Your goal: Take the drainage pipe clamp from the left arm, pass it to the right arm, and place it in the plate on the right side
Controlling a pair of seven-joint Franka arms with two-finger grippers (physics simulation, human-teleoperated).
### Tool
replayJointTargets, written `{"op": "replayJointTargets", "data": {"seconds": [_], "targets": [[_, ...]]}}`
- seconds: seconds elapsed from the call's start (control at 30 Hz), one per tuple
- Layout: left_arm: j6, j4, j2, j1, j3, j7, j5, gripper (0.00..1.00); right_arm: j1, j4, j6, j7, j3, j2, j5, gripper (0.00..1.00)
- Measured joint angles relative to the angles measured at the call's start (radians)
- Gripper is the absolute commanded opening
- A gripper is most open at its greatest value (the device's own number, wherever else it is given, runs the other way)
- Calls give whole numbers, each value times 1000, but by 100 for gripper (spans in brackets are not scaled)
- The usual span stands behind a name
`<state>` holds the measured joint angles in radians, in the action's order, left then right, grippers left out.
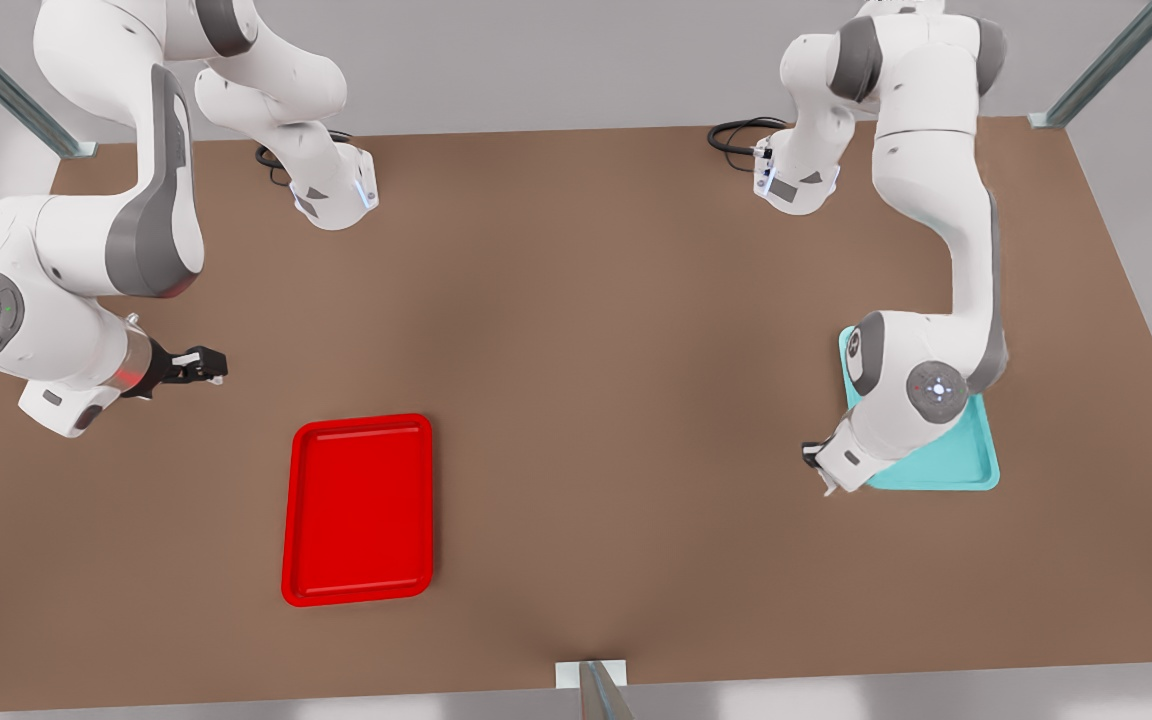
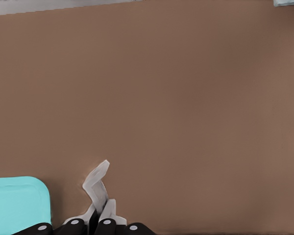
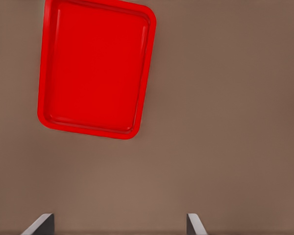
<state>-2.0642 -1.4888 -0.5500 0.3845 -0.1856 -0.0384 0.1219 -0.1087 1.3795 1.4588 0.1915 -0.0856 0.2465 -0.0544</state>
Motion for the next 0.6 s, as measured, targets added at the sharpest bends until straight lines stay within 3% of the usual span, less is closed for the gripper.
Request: {"op": "replayJointTargets", "data": {"seconds": [0.23, 0.47, 0.6], "targets": [[199, 372, -230, 138, 74, -371, 49, 21, -5, 1, 0, 1, 0, 0, 0, 100], [234, 469, -306, 142, 163, -824, 105, 21, -17, 1, 0, 2, 6, 13, 10, 100], [181, 474, -319, 138, 168, -1065, 137, 21, -111, -21, 23, 7, 15, 87, 97, 100]]}}
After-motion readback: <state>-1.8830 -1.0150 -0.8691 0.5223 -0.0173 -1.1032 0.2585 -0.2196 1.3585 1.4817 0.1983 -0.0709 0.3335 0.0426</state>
